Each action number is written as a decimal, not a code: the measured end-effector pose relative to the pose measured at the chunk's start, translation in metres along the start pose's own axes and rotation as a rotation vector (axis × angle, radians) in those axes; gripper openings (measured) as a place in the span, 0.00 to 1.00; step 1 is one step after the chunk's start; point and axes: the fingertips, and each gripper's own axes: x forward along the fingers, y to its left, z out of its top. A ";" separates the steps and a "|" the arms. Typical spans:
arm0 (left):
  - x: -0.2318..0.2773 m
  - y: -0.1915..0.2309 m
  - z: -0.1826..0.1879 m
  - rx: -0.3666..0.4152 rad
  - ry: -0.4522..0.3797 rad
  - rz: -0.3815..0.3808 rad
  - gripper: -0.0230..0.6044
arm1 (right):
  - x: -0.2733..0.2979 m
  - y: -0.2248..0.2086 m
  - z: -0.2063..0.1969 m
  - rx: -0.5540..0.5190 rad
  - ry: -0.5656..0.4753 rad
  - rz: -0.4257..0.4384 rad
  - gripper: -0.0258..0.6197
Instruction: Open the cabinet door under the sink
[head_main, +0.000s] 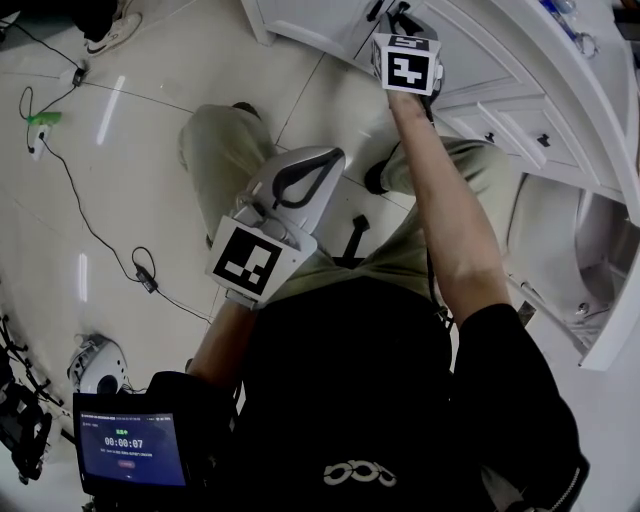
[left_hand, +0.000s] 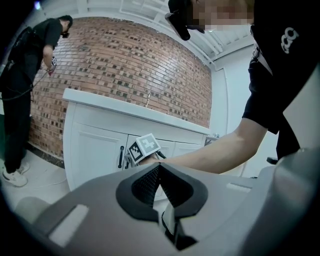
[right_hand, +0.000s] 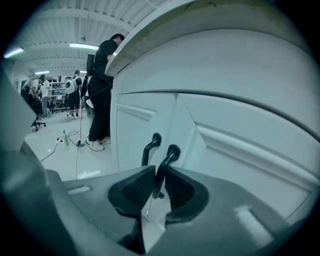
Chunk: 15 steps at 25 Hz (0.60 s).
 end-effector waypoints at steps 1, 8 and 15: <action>0.000 0.000 0.000 0.001 0.001 -0.002 0.06 | -0.001 -0.001 -0.001 0.014 -0.001 0.003 0.12; 0.001 0.000 0.000 0.008 0.000 -0.004 0.06 | -0.006 0.006 -0.006 0.051 -0.012 0.034 0.11; 0.000 -0.006 0.002 0.016 -0.005 -0.017 0.06 | -0.025 0.019 -0.015 0.047 -0.019 0.056 0.10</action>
